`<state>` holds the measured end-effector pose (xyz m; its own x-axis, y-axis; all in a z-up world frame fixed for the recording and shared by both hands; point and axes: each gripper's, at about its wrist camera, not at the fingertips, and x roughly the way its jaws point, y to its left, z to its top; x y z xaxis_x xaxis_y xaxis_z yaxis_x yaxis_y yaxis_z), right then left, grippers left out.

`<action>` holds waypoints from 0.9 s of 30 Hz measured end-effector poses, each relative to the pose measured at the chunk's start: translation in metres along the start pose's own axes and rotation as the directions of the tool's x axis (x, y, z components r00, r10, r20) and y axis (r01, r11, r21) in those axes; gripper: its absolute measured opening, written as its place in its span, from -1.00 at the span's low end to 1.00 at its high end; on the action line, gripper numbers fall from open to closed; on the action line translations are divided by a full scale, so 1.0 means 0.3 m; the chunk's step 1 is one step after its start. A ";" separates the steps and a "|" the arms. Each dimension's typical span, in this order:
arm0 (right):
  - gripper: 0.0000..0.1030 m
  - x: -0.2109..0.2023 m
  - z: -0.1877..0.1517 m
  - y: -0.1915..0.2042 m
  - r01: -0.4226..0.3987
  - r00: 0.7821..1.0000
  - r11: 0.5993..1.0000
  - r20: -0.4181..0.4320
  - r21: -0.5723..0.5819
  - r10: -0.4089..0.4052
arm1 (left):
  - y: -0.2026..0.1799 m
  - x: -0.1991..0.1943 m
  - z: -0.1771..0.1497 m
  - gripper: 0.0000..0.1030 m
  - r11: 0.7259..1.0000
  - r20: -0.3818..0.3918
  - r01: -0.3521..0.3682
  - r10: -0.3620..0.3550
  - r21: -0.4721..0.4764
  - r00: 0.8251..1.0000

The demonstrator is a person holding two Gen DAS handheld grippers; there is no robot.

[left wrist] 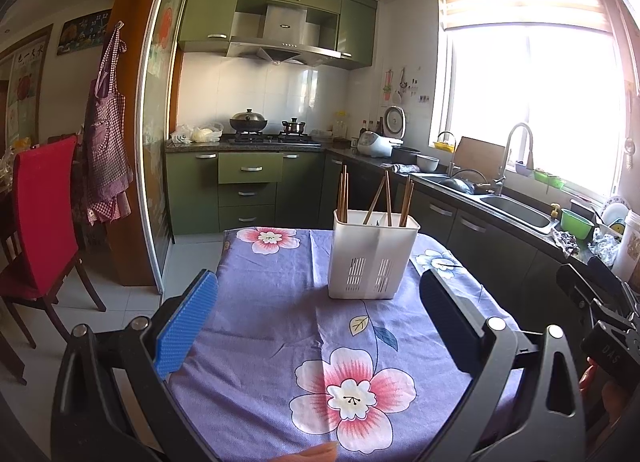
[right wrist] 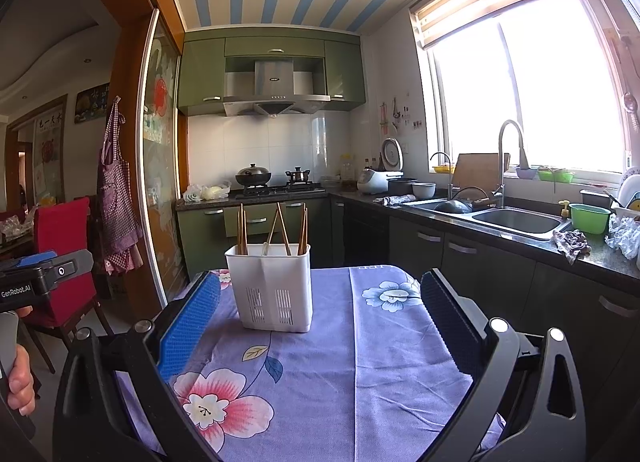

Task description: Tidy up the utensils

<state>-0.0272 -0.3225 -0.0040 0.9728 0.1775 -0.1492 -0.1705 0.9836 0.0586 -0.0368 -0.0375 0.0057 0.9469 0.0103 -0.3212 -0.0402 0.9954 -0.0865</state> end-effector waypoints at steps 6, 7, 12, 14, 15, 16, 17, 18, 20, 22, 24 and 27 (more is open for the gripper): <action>0.91 -0.002 -0.001 0.001 0.001 1.000 1.000 0.001 -0.001 -0.001 | 0.000 0.000 -0.001 0.86 1.000 -0.001 -0.001 0.001 -0.002 1.000; 0.91 -0.002 0.000 0.001 0.001 1.000 1.000 0.001 0.000 -0.001 | -0.002 0.001 -0.001 0.86 1.000 -0.002 -0.002 0.002 -0.004 1.000; 0.91 0.000 0.001 0.001 0.000 1.000 1.000 0.000 0.000 0.000 | -0.004 0.000 -0.005 0.86 1.000 -0.002 -0.002 0.002 -0.004 1.000; 0.91 -0.001 0.000 0.001 0.000 1.000 1.000 -0.001 0.000 0.000 | -0.008 -0.002 -0.009 0.86 1.000 -0.002 -0.003 0.003 -0.005 1.000; 0.91 -0.001 0.000 0.001 -0.001 1.000 1.000 0.000 0.001 0.001 | -0.007 0.000 -0.007 0.86 1.000 -0.002 -0.004 0.004 -0.006 1.000; 0.91 -0.001 0.000 0.002 0.000 1.000 1.000 0.000 0.000 0.000 | -0.007 0.000 -0.007 0.86 1.000 -0.002 -0.003 0.003 -0.006 1.000; 0.91 -0.001 0.000 0.003 0.001 1.000 1.000 0.000 -0.001 -0.001 | -0.007 0.000 -0.007 0.86 1.000 -0.002 -0.003 0.003 -0.006 1.000; 0.91 -0.001 0.001 0.004 0.001 1.000 1.000 -0.001 0.000 -0.001 | -0.008 -0.001 -0.008 0.86 1.000 -0.003 -0.003 0.003 -0.006 1.000; 0.91 -0.002 -0.001 0.003 -0.001 1.000 1.000 -0.003 0.001 0.001 | -0.008 -0.001 -0.008 0.86 1.000 -0.002 -0.003 0.003 -0.007 1.000; 0.91 0.002 -0.005 0.000 -0.003 1.000 1.000 -0.004 -0.001 0.003 | -0.009 -0.001 -0.009 0.86 1.000 -0.003 -0.003 0.003 -0.008 1.000; 0.91 0.002 -0.009 -0.002 -0.005 1.000 1.000 -0.005 -0.001 0.005 | -0.010 -0.002 -0.010 0.86 1.000 -0.003 -0.003 0.003 -0.008 1.000; 0.91 -0.001 -0.010 -0.002 -0.004 1.000 1.000 -0.005 -0.003 0.004 | -0.008 -0.001 -0.008 0.86 1.000 -0.003 -0.003 0.003 -0.009 1.000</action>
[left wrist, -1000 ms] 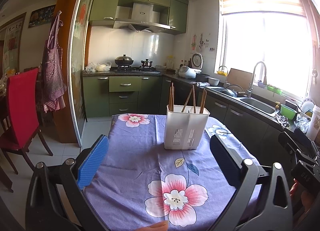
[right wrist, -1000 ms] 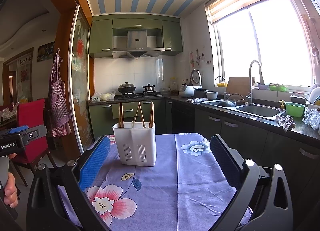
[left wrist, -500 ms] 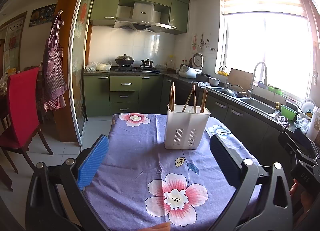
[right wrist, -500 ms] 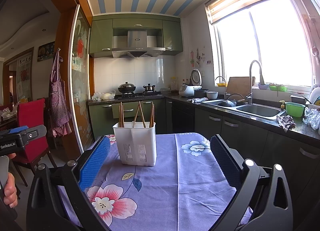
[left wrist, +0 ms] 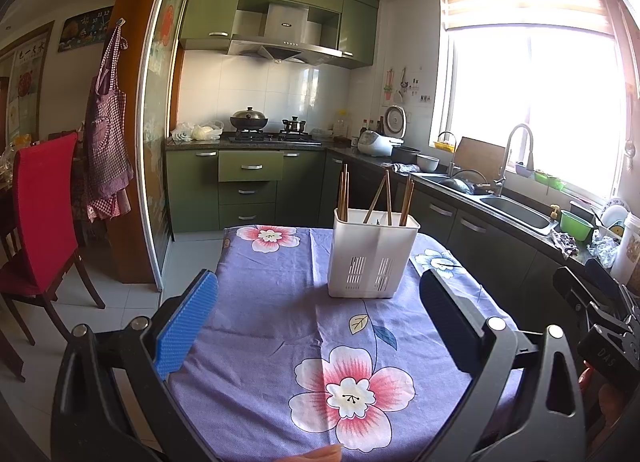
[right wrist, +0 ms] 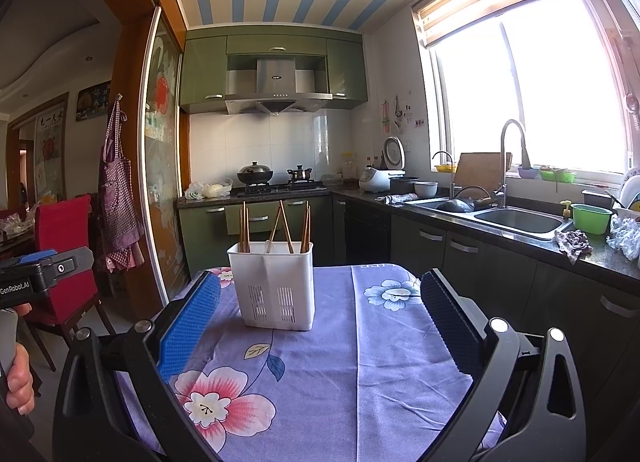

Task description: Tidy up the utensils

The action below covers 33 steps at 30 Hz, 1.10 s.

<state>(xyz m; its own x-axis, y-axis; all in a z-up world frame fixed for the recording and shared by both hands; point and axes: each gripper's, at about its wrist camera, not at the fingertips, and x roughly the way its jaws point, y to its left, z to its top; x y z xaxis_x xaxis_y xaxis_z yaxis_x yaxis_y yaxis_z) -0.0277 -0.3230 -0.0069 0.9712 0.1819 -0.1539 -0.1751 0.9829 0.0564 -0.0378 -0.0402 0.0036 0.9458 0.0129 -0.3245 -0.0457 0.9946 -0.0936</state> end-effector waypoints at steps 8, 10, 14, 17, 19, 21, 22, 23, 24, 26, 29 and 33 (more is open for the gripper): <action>0.91 0.003 -0.001 -0.004 -0.004 1.000 1.000 -0.004 -0.001 0.004 | -0.001 0.000 0.001 0.86 1.000 0.000 0.000 0.000 0.000 1.000; 0.91 0.005 0.000 -0.006 -0.005 1.000 1.000 -0.005 -0.001 0.005 | -0.001 -0.001 -0.001 0.86 1.000 0.000 0.002 -0.002 -0.002 1.000; 0.91 0.008 0.002 -0.006 -0.005 1.000 1.000 -0.006 -0.001 0.005 | -0.011 -0.001 0.000 0.86 1.000 -0.006 0.010 -0.010 -0.007 1.000; 0.91 0.010 -0.002 -0.007 -0.006 1.000 1.000 -0.008 -0.003 0.006 | -0.016 -0.002 0.000 0.86 1.000 -0.008 0.007 -0.007 -0.008 1.000; 0.91 0.010 -0.002 -0.006 -0.006 1.000 1.000 -0.009 -0.004 0.006 | -0.023 -0.003 0.002 0.86 1.000 -0.009 0.002 -0.002 -0.006 1.000; 0.91 0.011 -0.003 -0.006 -0.007 1.000 1.000 -0.009 -0.004 0.007 | -0.027 -0.001 0.003 0.86 1.000 -0.012 0.002 -0.002 -0.006 1.000; 0.91 0.010 -0.005 -0.006 -0.006 1.000 1.000 -0.009 -0.004 0.006 | -0.031 -0.001 0.002 0.86 1.000 -0.015 0.006 -0.006 -0.006 1.000; 0.91 0.010 -0.004 -0.006 -0.006 1.000 1.000 -0.010 -0.004 0.006 | -0.024 0.003 0.007 0.86 1.000 -0.018 0.010 -0.010 -0.009 1.000; 0.91 0.011 -0.005 -0.006 -0.007 1.000 1.000 -0.011 -0.004 0.007 | -0.026 0.004 0.007 0.86 1.000 -0.022 0.014 -0.014 -0.011 1.000; 0.91 0.011 -0.007 -0.006 -0.006 1.000 1.000 -0.012 -0.004 0.006 | -0.025 0.007 0.005 0.86 1.000 -0.030 0.022 -0.023 -0.016 0.999; 0.91 0.016 -0.005 -0.008 -0.007 1.000 1.000 -0.012 -0.005 0.007 | -0.026 0.014 0.007 0.86 0.999 -0.037 0.030 -0.031 -0.015 0.999; 0.91 0.021 -0.011 -0.008 -0.007 1.000 1.000 -0.015 -0.005 0.007 | -0.034 0.020 0.006 0.86 0.999 -0.046 0.038 -0.037 0.002 0.998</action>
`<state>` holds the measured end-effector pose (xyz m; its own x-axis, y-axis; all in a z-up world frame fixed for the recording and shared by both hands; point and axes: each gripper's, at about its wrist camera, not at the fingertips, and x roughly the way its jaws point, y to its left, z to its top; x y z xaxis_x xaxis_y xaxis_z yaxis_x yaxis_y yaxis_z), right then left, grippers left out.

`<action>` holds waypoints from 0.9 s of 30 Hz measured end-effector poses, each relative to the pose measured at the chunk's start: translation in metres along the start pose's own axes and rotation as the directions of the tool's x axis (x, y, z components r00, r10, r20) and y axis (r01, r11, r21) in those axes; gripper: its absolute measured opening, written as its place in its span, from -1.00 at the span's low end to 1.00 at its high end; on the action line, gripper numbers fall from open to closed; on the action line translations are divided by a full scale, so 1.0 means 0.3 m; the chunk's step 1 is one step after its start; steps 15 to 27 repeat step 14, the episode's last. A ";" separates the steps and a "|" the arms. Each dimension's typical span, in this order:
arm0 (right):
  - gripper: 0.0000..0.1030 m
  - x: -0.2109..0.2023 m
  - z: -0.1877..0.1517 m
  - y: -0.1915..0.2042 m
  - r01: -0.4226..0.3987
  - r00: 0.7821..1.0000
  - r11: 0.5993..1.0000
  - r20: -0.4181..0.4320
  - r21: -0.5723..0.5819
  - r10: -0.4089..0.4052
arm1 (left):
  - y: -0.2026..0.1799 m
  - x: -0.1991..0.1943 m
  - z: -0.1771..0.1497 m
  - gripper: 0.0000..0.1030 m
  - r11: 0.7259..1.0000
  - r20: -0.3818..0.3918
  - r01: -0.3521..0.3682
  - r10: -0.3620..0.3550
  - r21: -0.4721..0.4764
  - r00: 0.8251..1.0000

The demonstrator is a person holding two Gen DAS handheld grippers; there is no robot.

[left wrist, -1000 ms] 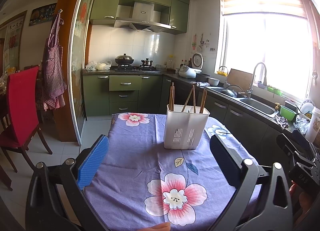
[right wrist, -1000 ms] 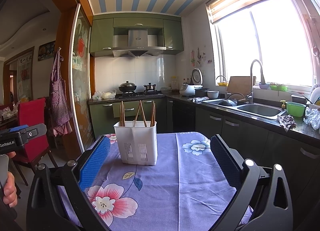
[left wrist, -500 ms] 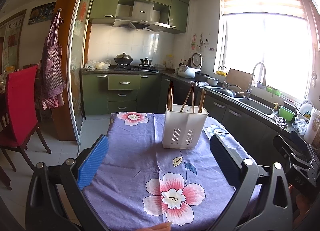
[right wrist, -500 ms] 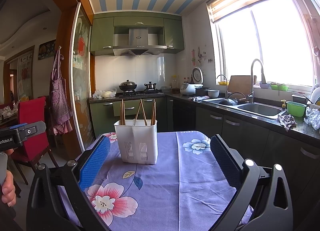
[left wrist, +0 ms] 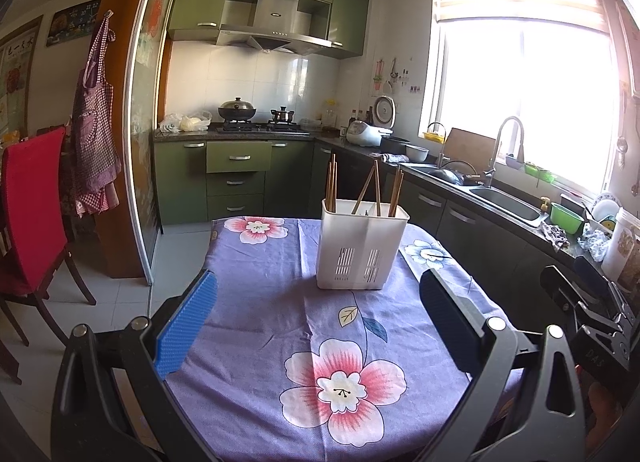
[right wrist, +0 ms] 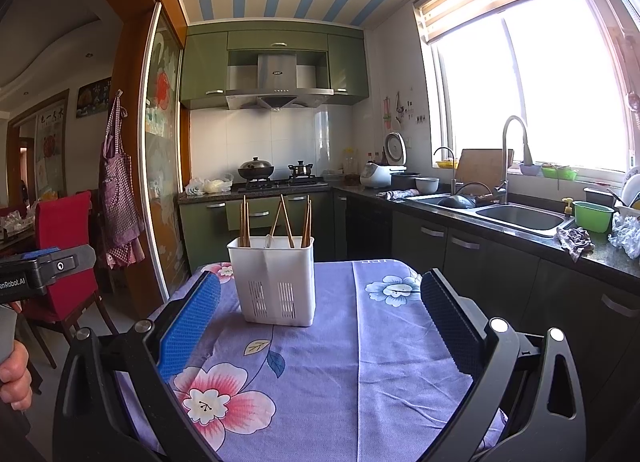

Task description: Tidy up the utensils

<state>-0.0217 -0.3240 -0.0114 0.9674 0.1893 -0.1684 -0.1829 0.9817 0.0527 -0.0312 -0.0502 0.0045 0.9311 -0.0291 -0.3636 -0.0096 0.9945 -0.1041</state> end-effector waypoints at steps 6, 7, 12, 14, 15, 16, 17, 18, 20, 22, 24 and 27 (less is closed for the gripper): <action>0.91 0.002 -0.004 -0.001 0.000 1.000 1.000 -0.001 0.001 0.000 | -0.003 0.004 0.002 0.86 1.000 -0.004 -0.016 0.016 0.001 1.000; 0.91 0.003 -0.002 -0.002 0.000 1.000 1.000 -0.001 -0.001 0.000 | -0.002 0.005 0.003 0.86 1.000 -0.004 -0.023 0.023 -0.001 1.000; 0.91 0.009 -0.006 -0.001 -0.001 1.000 1.000 -0.004 -0.001 0.001 | 0.007 0.010 0.004 0.86 0.999 -0.011 -0.025 0.025 -0.022 1.000; 0.91 0.009 -0.007 -0.001 -0.001 1.000 1.000 -0.004 0.000 0.001 | 0.010 0.013 0.003 0.86 0.999 -0.015 -0.028 0.027 -0.024 1.000; 0.91 0.009 -0.007 -0.001 -0.001 1.000 1.000 -0.004 0.000 0.001 | 0.010 0.013 0.003 0.86 0.999 -0.015 -0.028 0.027 -0.024 1.000; 0.91 0.009 -0.007 -0.001 -0.001 1.000 1.000 -0.004 0.000 0.001 | 0.010 0.013 0.003 0.86 0.999 -0.015 -0.028 0.027 -0.024 1.000; 0.91 0.009 -0.007 -0.001 -0.001 1.000 1.000 -0.004 0.000 0.001 | 0.010 0.013 0.003 0.86 0.999 -0.015 -0.028 0.027 -0.024 1.000; 0.91 0.009 -0.007 -0.001 -0.001 1.000 1.000 -0.004 0.000 0.001 | 0.010 0.013 0.003 0.86 0.999 -0.015 -0.028 0.027 -0.024 1.000; 0.91 0.009 -0.007 -0.001 -0.001 1.000 1.000 -0.004 0.000 0.001 | 0.010 0.013 0.003 0.86 0.999 -0.015 -0.028 0.027 -0.024 1.000; 0.91 0.009 -0.007 -0.001 -0.001 1.000 1.000 -0.004 0.000 0.001 | 0.010 0.013 0.003 0.86 0.999 -0.015 -0.028 0.027 -0.024 1.000; 0.91 0.009 -0.007 -0.001 -0.001 1.000 1.000 -0.004 0.000 0.001 | 0.010 0.013 0.003 0.86 0.999 -0.015 -0.028 0.027 -0.024 1.000; 0.91 0.009 -0.007 -0.001 -0.001 1.000 1.000 -0.004 0.000 0.001 | 0.010 0.013 0.003 0.86 0.999 -0.015 -0.028 0.027 -0.024 1.000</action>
